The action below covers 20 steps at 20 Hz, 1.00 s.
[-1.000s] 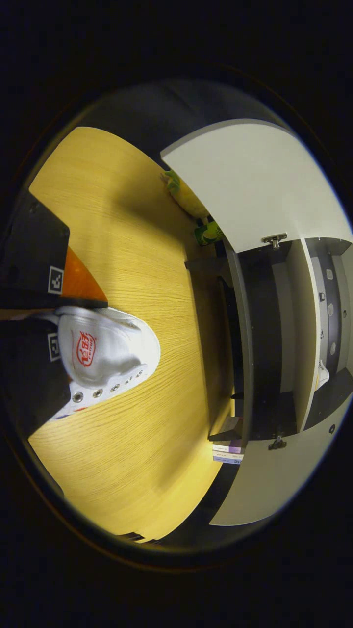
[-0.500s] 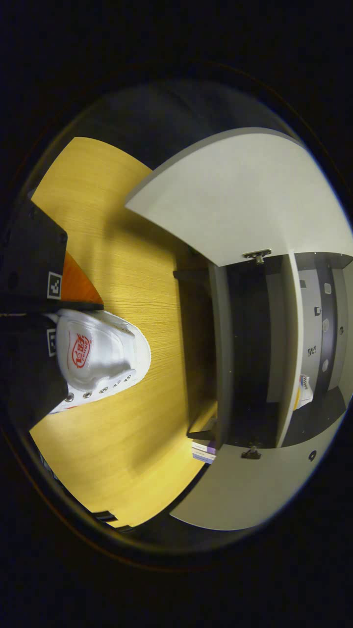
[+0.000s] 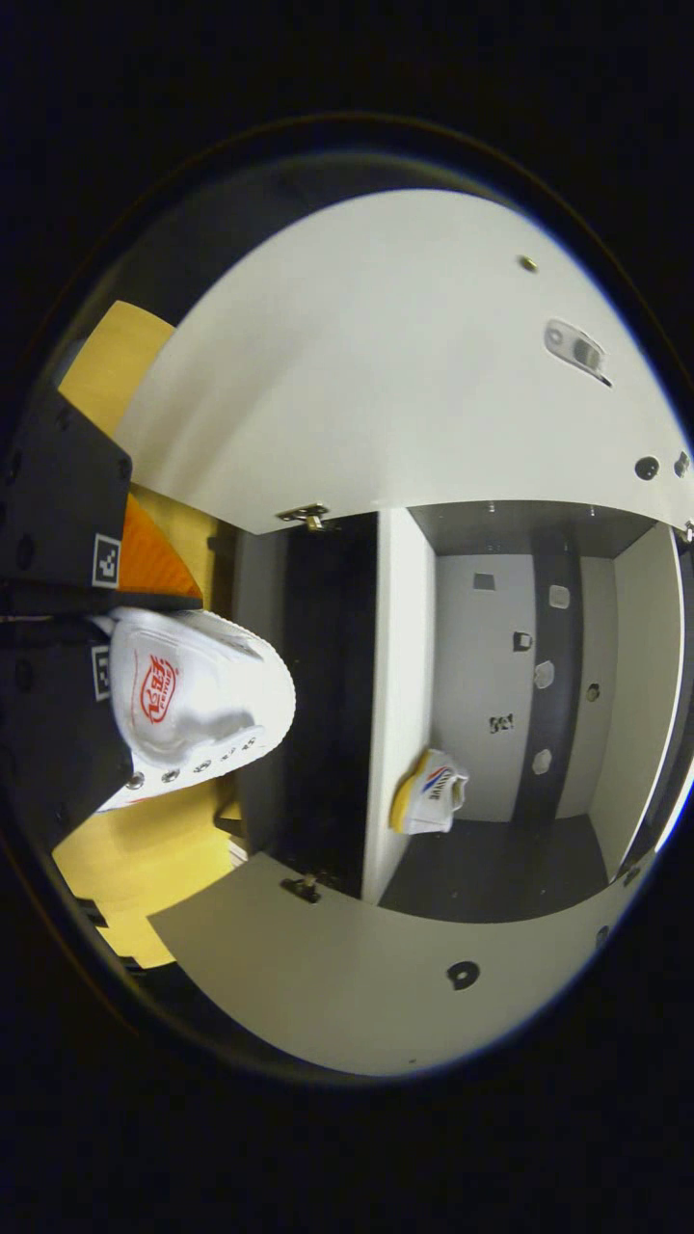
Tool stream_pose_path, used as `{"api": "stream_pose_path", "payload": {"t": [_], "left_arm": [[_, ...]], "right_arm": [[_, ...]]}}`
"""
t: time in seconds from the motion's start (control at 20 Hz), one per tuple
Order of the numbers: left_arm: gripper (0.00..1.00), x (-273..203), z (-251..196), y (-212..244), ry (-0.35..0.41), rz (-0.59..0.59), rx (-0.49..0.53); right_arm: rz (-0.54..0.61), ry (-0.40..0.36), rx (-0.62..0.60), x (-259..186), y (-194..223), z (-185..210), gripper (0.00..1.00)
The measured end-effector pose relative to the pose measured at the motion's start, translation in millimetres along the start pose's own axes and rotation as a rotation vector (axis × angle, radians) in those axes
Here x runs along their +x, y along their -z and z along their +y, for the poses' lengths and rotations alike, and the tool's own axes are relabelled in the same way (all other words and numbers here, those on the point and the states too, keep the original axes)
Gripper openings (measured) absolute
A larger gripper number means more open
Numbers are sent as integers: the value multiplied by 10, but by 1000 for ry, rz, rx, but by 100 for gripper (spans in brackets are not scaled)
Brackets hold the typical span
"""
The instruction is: Grab one shoe with the right hand and put it into the shoe cabinet, grab the other shoe with the left hand and put it into the shoe cabinet; then close the right door with the right hand and the left door with the left hand.
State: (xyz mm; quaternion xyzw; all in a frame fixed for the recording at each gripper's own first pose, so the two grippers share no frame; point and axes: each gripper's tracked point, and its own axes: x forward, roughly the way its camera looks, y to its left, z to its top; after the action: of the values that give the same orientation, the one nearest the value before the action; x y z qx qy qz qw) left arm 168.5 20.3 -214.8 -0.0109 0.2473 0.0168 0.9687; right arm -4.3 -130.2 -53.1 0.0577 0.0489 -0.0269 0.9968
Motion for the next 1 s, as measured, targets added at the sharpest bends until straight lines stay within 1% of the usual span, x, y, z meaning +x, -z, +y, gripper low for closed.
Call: {"api": "stream_pose_path", "payload": {"t": [0.15, 0.35, 0.5, 0.6, 0.7, 0.85, 0.95, 1.0], "left_arm": [[8, 196, -55, -609, -14, -63, 13], [8, 531, -111, -1265, -35, -102, 9], [8, 841, -130, -1745, -58, -135, 50], [8, 1077, -187, -2005, -57, -144, 65], [8, 1371, -223, -2177, -61, -131, 80], [7, 1788, -224, -2337, -93, -107, 84], [8, 2082, -192, -2406, -123, -93, 121], [8, 2224, -186, -2411, -142, -77, 134]], "right_arm": [[11, 10, 5, -8, 81, -57, 98], [34, 24, 19, 12, 195, -136, 98], [38, 48, 21, 53, 196, -228, 98], [39, 73, 21, 74, 216, -302, 98], [42, 97, 22, 85, 235, -374, 98], [47, 137, 16, 71, 249, -527, 98], [51, 170, 11, 39, 251, -648, 98], [54, 189, 8, 17, 257, -715, 95]]}}
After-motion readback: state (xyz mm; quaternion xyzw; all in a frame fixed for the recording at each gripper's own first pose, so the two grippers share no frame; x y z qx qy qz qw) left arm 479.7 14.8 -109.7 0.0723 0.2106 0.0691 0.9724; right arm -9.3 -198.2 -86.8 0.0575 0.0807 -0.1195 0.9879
